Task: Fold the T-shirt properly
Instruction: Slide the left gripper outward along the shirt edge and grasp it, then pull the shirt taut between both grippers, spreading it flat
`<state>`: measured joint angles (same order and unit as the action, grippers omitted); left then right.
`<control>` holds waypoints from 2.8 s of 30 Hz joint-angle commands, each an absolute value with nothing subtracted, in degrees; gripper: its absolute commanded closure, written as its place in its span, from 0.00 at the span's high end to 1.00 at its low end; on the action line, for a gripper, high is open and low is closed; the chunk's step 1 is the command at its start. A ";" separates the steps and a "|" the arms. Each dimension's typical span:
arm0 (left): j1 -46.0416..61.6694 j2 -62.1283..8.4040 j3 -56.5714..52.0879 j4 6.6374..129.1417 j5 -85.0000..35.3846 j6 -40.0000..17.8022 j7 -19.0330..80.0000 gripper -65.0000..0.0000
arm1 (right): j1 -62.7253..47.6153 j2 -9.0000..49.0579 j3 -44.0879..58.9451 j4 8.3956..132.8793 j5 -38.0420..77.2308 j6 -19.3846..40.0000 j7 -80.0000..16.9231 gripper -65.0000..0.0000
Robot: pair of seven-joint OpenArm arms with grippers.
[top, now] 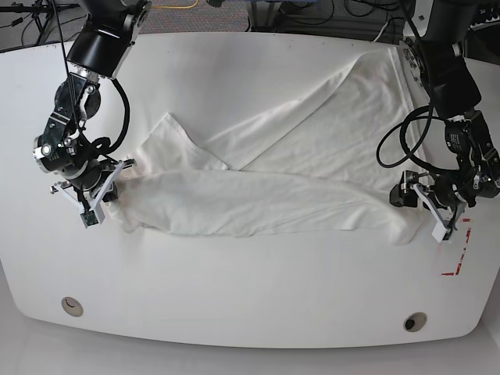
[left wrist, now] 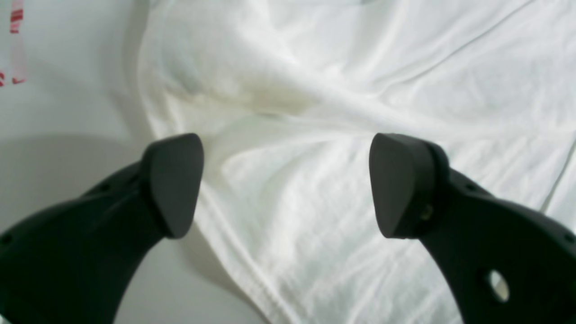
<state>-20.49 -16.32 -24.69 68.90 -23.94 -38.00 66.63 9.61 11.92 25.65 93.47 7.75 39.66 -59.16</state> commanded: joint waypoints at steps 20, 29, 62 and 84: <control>-29.85 -25.27 -21.49 49.54 -24.48 -33.98 51.38 0.84 | 11.03 12.70 25.80 94.73 8.48 39.78 -58.07 0.05; -30.64 -25.27 -19.12 43.12 -24.48 -33.98 46.11 0.84 | 11.03 12.70 25.80 94.73 8.48 39.78 -58.07 0.05; -32.75 -21.41 -13.49 35.21 -24.92 -37.32 43.56 0.83 | 11.03 12.70 25.80 94.55 8.48 39.78 -57.71 0.05; -30.81 -21.49 -13.58 35.30 -24.84 -40.00 45.85 0.31 | 11.03 12.70 25.80 94.55 8.48 39.78 -57.71 0.05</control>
<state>-30.41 -20.99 -13.76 34.83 -25.23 -39.94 45.12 9.69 11.92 25.65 93.49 7.75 39.68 -58.98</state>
